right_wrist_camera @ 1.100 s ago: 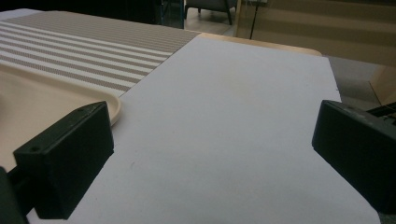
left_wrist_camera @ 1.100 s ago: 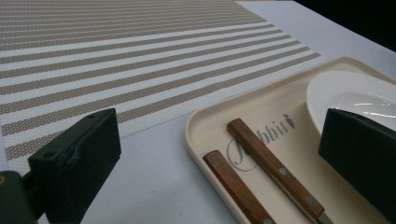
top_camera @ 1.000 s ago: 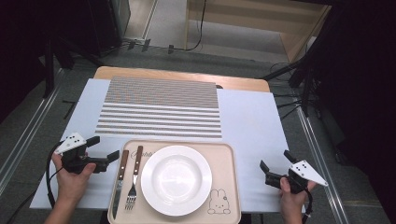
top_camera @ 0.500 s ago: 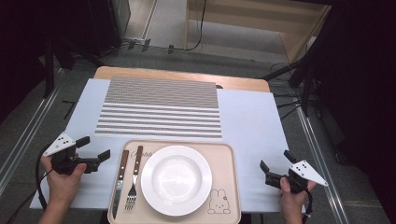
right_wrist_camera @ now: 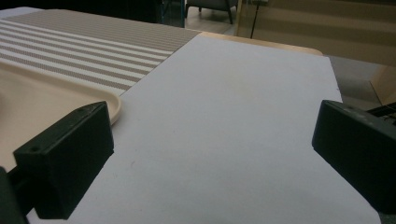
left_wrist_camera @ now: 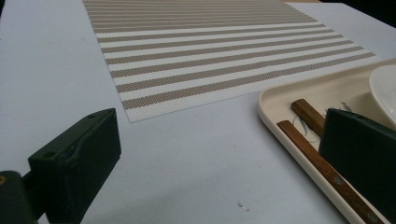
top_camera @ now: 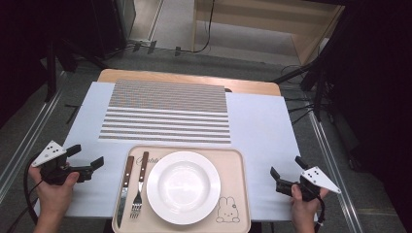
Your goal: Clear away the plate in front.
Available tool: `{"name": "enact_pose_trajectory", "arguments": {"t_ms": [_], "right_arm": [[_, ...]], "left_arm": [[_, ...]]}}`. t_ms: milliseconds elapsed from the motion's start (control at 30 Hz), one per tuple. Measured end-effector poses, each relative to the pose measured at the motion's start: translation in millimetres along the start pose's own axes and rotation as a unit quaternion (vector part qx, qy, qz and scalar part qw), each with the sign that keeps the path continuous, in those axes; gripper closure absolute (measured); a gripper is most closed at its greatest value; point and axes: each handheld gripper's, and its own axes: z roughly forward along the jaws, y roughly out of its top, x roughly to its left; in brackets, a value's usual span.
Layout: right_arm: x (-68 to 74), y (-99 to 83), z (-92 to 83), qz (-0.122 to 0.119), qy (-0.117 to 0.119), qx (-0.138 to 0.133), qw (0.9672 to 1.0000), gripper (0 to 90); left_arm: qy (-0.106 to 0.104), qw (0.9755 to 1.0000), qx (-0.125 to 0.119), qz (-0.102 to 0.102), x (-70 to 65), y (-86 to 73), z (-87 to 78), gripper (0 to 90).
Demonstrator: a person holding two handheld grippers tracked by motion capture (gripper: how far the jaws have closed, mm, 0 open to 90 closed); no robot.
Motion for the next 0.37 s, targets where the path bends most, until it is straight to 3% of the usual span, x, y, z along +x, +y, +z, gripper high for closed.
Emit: {"name": "enact_pose_trajectory", "arguments": {"t_ms": [233, 367], "right_arm": [[0.3, 0.1, 0.9, -0.001, -0.001, 0.002, 1.0000, 0.0], [0.2, 0.2, 1.3, 0.000, -0.002, 0.003, 1.0000, 0.0]], "left_arm": [[0.003, 0.9998, -0.009, -0.017, 10.8, -2.9, -8.6, 0.0], [0.001, 0.9999, -0.005, -0.010, 9.6, -3.5, -5.8, 0.0]]}}
